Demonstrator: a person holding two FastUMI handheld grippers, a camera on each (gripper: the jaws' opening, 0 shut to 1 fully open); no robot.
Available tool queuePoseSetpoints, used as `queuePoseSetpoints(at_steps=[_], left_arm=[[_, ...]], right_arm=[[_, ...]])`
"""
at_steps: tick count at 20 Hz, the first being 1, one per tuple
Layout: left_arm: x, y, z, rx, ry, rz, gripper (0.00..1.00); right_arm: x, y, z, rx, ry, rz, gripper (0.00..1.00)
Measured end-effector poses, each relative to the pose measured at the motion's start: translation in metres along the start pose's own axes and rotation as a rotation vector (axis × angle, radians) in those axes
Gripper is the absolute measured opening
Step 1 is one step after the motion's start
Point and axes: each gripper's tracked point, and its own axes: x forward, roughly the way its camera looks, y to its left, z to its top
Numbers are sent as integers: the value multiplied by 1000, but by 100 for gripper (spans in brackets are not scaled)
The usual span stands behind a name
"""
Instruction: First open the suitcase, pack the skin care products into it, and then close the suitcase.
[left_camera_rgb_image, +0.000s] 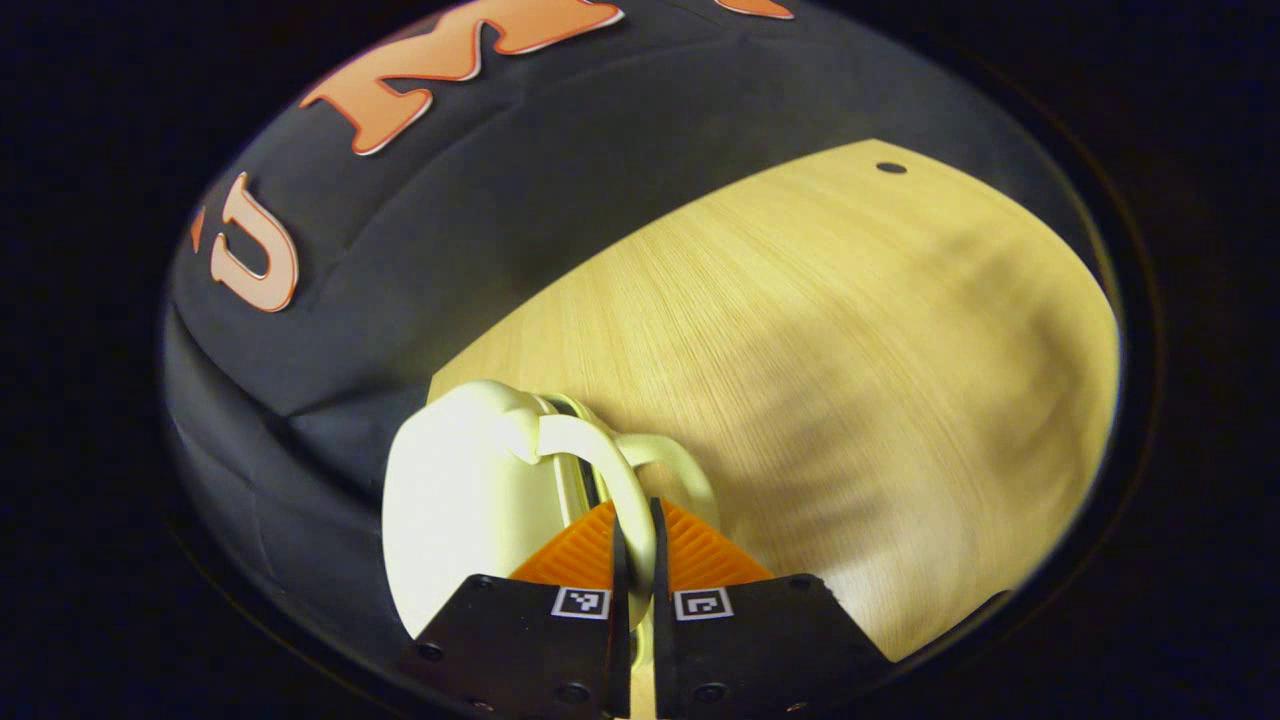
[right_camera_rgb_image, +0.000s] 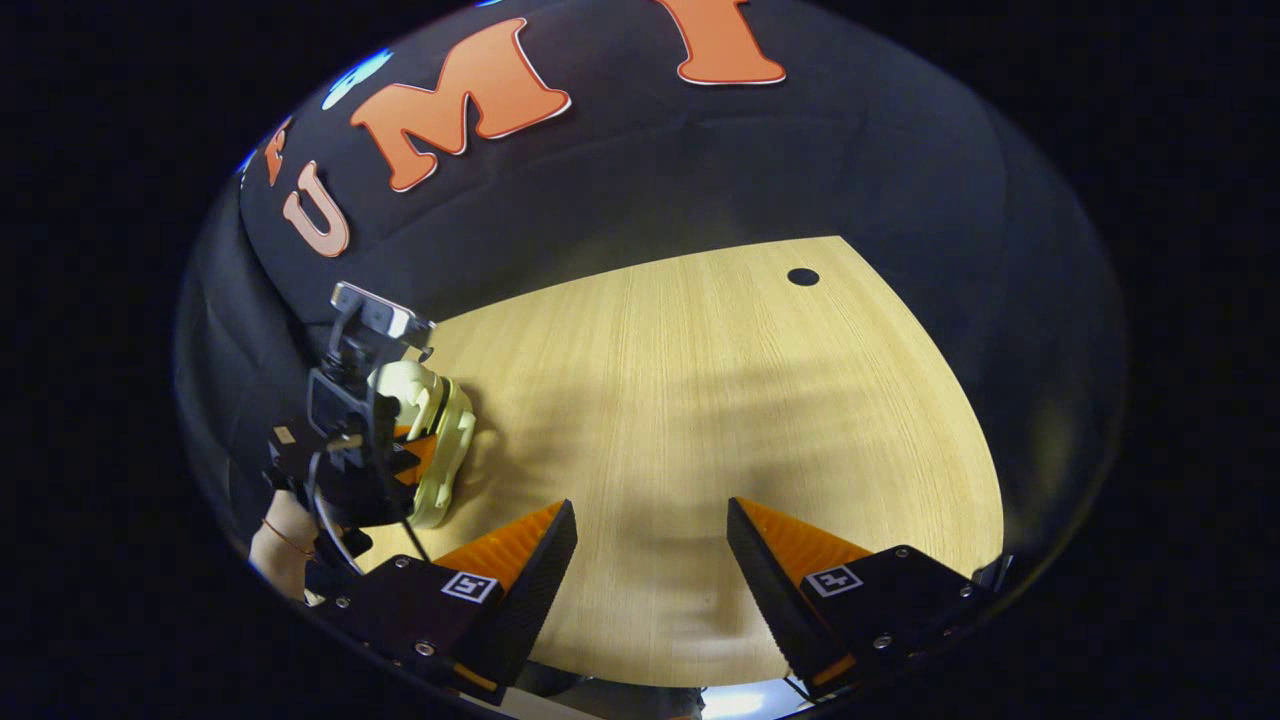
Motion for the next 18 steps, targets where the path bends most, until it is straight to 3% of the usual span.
queuePoseSetpoints(at_steps=[6, 11, 12, 13, 15, 17, 18], left_arm=[[2, -1, 0, 68, 0, 49, 10], [1, -1, -7, 82, 12, 56, 19], [-2, 1, -9, 75, 9, 60, 15], [-7, 4, -9, 72, 2, 62, 37], [-12, 12, -6, 72, -23, 65, 64], [-21, 9, -7, 55, -52, 38, 86], [-24, 8, -8, 34, -69, 19, 92]], right_arm=[[-1, -2, -14, -4, 26, 2, 96], [-2, 6, -11, -13, 23, 24, 96], [-2, 5, -11, -14, 22, 24, 96], [-3, 4, -11, -15, 22, 23, 96], [-3, 3, -10, -21, 16, 18, 96], [-2, 6, -9, -19, 11, 20, 96], [-1, 8, -8, -20, 8, 20, 96]])
